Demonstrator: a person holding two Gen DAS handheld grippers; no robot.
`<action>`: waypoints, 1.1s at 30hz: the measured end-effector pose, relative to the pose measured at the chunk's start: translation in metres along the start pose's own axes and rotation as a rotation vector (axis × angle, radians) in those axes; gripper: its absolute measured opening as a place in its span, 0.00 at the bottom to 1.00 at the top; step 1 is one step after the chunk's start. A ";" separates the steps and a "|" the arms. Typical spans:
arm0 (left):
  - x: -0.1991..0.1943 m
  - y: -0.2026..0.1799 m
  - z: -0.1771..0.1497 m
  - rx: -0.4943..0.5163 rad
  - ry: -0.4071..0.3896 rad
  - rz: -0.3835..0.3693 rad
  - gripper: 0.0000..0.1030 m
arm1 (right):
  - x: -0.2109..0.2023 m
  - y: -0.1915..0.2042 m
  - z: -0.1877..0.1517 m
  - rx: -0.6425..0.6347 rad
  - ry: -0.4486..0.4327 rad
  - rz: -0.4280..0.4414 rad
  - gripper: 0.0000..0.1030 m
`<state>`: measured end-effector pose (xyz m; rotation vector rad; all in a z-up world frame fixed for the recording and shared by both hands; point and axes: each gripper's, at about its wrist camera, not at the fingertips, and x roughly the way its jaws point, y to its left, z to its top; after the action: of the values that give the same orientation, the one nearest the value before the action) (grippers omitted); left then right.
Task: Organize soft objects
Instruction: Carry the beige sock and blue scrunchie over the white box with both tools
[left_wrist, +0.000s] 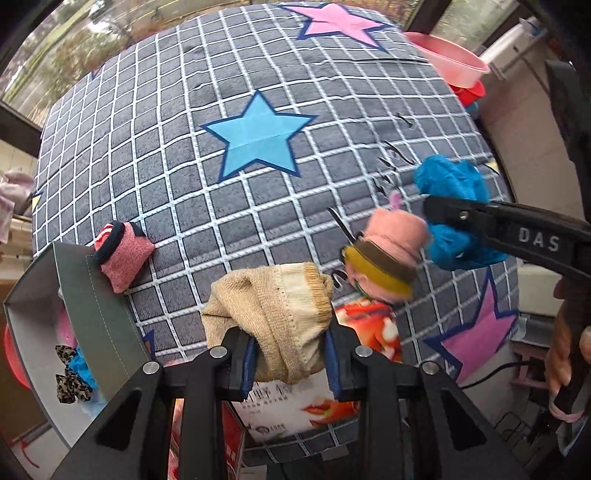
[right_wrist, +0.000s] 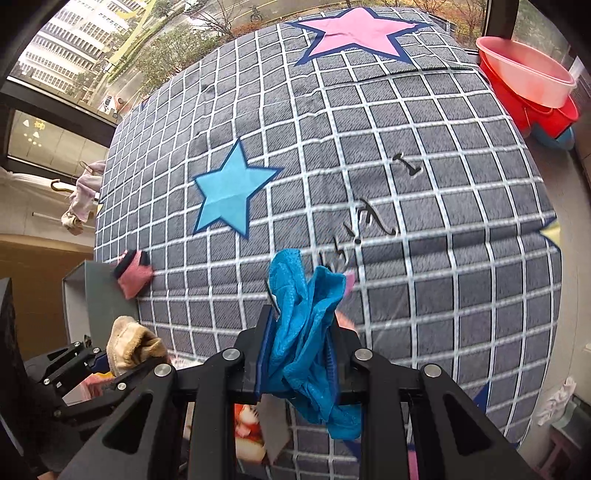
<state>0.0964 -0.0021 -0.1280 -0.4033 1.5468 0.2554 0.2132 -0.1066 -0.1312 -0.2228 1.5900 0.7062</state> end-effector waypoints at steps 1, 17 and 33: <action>-0.004 -0.001 -0.004 0.009 -0.003 -0.005 0.32 | -0.002 0.001 -0.004 0.003 0.002 0.001 0.26; -0.046 -0.005 -0.057 0.095 -0.090 -0.056 0.32 | -0.024 0.060 -0.050 -0.034 -0.012 -0.015 0.26; -0.099 0.081 -0.072 -0.088 -0.223 -0.041 0.32 | -0.044 0.155 -0.044 -0.189 -0.052 -0.014 0.26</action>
<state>-0.0041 0.0507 -0.0356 -0.4595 1.3101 0.3261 0.1009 -0.0204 -0.0419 -0.3512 1.4720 0.8460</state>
